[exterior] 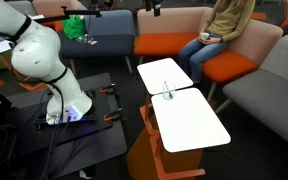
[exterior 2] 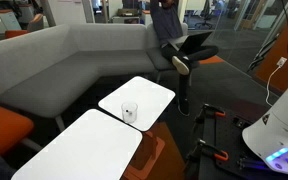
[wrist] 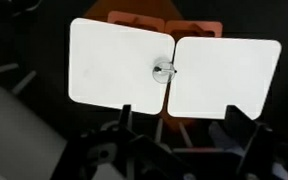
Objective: Remove the pen from the cup and put it on the table
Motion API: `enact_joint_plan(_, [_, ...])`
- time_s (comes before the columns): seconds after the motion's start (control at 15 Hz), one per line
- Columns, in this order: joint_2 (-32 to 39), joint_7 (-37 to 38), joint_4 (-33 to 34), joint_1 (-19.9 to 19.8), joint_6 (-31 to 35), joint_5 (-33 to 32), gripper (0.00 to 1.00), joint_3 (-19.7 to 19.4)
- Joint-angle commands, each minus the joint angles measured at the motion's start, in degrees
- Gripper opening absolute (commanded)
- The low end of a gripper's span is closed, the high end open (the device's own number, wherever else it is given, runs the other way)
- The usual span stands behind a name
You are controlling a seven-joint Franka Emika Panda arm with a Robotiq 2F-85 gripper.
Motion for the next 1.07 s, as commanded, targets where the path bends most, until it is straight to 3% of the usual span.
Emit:
enact_joint_plan(0.0, [0.0, 0.2, 0.1, 0.4, -0.1, -0.2, 1.0, -0.3])
enact_joint_plan(0.53, [0.0, 0.2, 0.1, 0.4, -0.1, -0.2, 1.0, -0.3])
enact_joint_plan(0.73, [3.6, 9.3, 0.9, -0.8, 4.0, 2.8, 1.0, 0.7])
enact_joint_plan(1.0, [14.0, 18.3, 2.9, -0.6, 9.5, 8.0, 1.0, 0.5])
